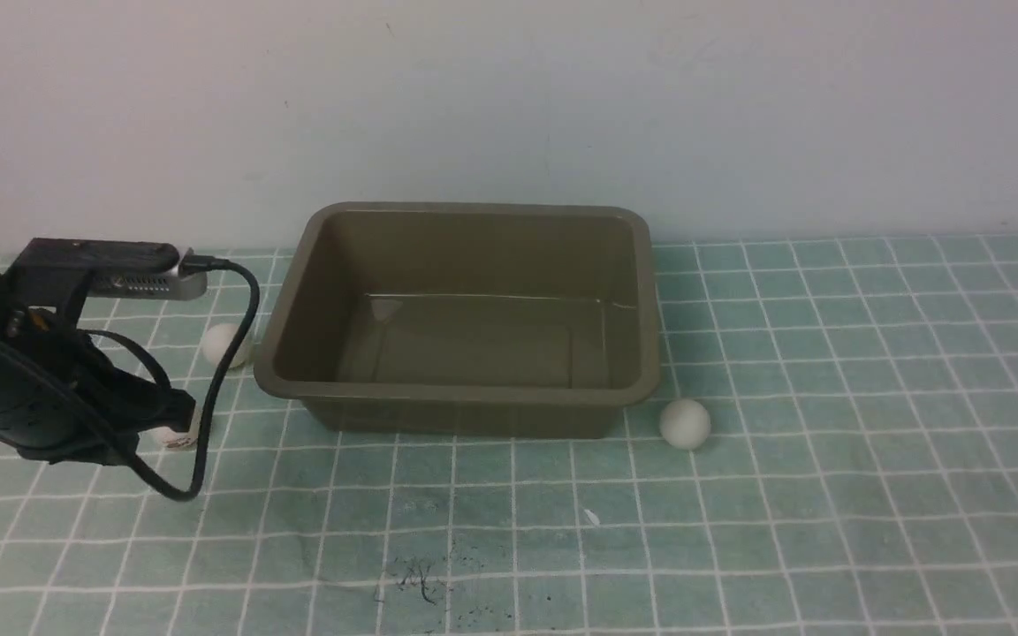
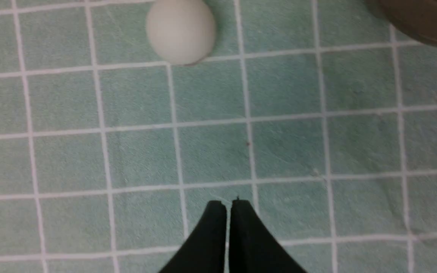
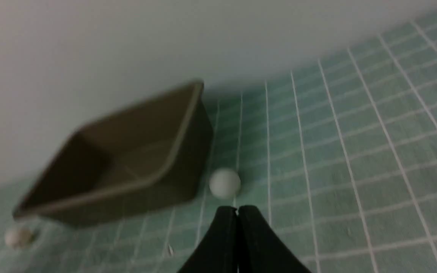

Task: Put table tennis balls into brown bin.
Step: 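Reach for and grasp a ping pong ball on the table beside the basket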

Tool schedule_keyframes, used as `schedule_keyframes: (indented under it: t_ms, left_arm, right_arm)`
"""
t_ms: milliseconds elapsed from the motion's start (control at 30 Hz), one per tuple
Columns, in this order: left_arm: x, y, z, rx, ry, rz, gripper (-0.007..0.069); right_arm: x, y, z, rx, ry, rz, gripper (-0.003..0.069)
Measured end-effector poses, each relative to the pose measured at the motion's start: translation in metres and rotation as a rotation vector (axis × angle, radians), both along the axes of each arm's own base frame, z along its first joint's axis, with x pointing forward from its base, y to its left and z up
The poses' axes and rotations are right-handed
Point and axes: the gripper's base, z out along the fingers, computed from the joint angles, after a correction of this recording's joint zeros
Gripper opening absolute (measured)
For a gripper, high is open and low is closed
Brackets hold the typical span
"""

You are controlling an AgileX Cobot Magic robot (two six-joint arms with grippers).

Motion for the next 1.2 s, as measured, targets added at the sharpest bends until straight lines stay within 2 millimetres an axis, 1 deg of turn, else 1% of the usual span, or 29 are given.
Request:
schedule_keyframes:
  t_ms: [33, 100, 133, 200, 233, 300, 367, 433, 467, 500, 533, 567, 600, 633, 700, 733, 800, 833, 867, 967, 1000, 1067, 1100, 1133, 1167, 1200]
  left_arm:
    - [0.004, 0.005, -0.001, 0.0, -0.003, 0.018, -0.0004]
    - [0.016, 0.02, -0.002, -0.004, -0.014, 0.067, -0.0004]
    - [0.02, 0.025, -0.002, -0.005, -0.016, 0.08, -0.0004]
    - [0.025, 0.03, -0.003, -0.001, -0.02, 0.084, 0.0]
    - [0.032, 0.033, -0.005, 0.004, -0.031, 0.064, 0.0021]
    - [0.042, 0.031, -0.01, 0.01, -0.053, 0.01, 0.0073]
    - [0.05, 0.028, -0.016, 0.019, -0.069, -0.043, 0.0136]
    - [0.058, 0.024, -0.026, 0.019, -0.085, -0.09, 0.024]
    - [0.064, 0.022, -0.033, 0.014, -0.087, -0.106, 0.0321]
    - [0.067, 0.021, -0.04, 0.014, -0.085, -0.112, 0.0379]
    - [0.07, 0.021, -0.046, 0.014, -0.081, -0.114, 0.0422]
    - [0.07, 0.021, -0.046, 0.014, -0.081, -0.113, 0.0433]
    - [0.074, 0.022, -0.057, 0.014, -0.072, -0.11, 0.0505]
    - [0.076, 0.022, -0.064, 0.014, -0.066, -0.108, 0.0538]
    - [0.079, 0.022, -0.074, 0.014, -0.052, -0.106, 0.0563]
    - [0.08, 0.023, -0.081, 0.013, -0.04, -0.105, 0.0558]
    - [0.081, 0.023, -0.086, 0.012, -0.028, -0.104, 0.0494]
    - [0.082, 0.023, -0.086, 0.012, -0.025, -0.106, 0.0408]
    - [0.083, 0.023, -0.085, 0.009, -0.018, -0.108, 0.0342]
    - [0.09, 0.022, -0.068, -0.004, 0.001, -0.124, 0.0353]
    - [0.095, 0.021, -0.054, -0.011, -0.003, -0.128, 0.0355]
    - [0.095, 0.02, -0.042, -0.028, 0.011, -0.125, 0.0355]
    - [0.097, 0.015, -0.018, -0.056, -0.011, -0.126, 0.0355]
    - [0.096, 0.012, -0.011, -0.077, -0.01, -0.129, 0.0355]
    - [0.096, 0.003, 0.007, -0.113, -0.043, -0.142, 0.0355]
    - [0.095, -0.006, 0.017, -0.131, -0.063, -0.168, 0.0355]
  right_arm:
    - [0.002, 0.001, 0.007, -0.028, 0.037, 0.025, -0.0015]
    - [0.015, 0.005, 0.02, -0.113, 0.147, 0.097, -0.0015]
    - [0.02, 0.006, 0.027, -0.132, 0.165, 0.115, -0.0015]
    - [0.027, 0.007, 0.03, -0.153, 0.2, 0.135, -0.0015]
    - [0.035, 0.008, 0.035, -0.168, 0.223, 0.149, -0.0013]
    - [0.042, 0.009, 0.036, -0.175, 0.247, 0.161, -0.0007]
    - [0.048, 0.01, 0.035, -0.175, 0.266, 0.172, 0.0003]
    - [0.051, 0.011, 0.033, -0.167, 0.282, 0.178, 0.0017]
    - [0.052, 0.011, 0.032, -0.167, 0.289, 0.18, 0.0027]
    - [0.052, 0.011, 0.032, -0.167, 0.29, 0.18, 0.0038]
    - [0.052, 0.011, 0.032, -0.167, 0.29, 0.18, 0.0043]
    - [0.052, 0.011, 0.032, -0.167, 0.29, 0.18, 0.0045]
    - [0.052, 0.011, 0.033, -0.171, 0.285, 0.182, 0.0055]
    - [0.053, 0.011, 0.033, -0.178, 0.279, 0.184, 0.0061]
    - [0.053, 0.011, 0.034, -0.189, 0.268, 0.188, 0.0069]
    - [0.053, 0.01, 0.034, -0.191, 0.26, 0.186, 0.0073]
    - [0.056, 0.01, 0.035, -0.197, 0.244, 0.183, 0.008]
    - [0.059, 0.01, 0.036, -0.204, 0.239, 0.184, 0.0083]
    - [0.062, 0.01, 0.037, -0.21, 0.239, 0.187, 0.0083]
    - [0.077, 0.012, 0.039, -0.238, 0.264, 0.213, 0.0084]
    - [0.087, 0.013, 0.038, -0.247, 0.283, 0.234, 0.0084]
    - [0.097, 0.015, 0.038, -0.254, 0.302, 0.254, 0.0086]
    - [0.112, 0.019, 0.037, -0.27, 0.319, 0.293, 0.009]
    - [0.119, 0.022, 0.034, -0.275, 0.334, 0.31, 0.0095]
    - [0.129, 0.025, 0.032, -0.283, 0.341, 0.328, 0.0104]
    - [0.139, 0.03, 0.028, -0.291, 0.356, 0.348, 0.0113]
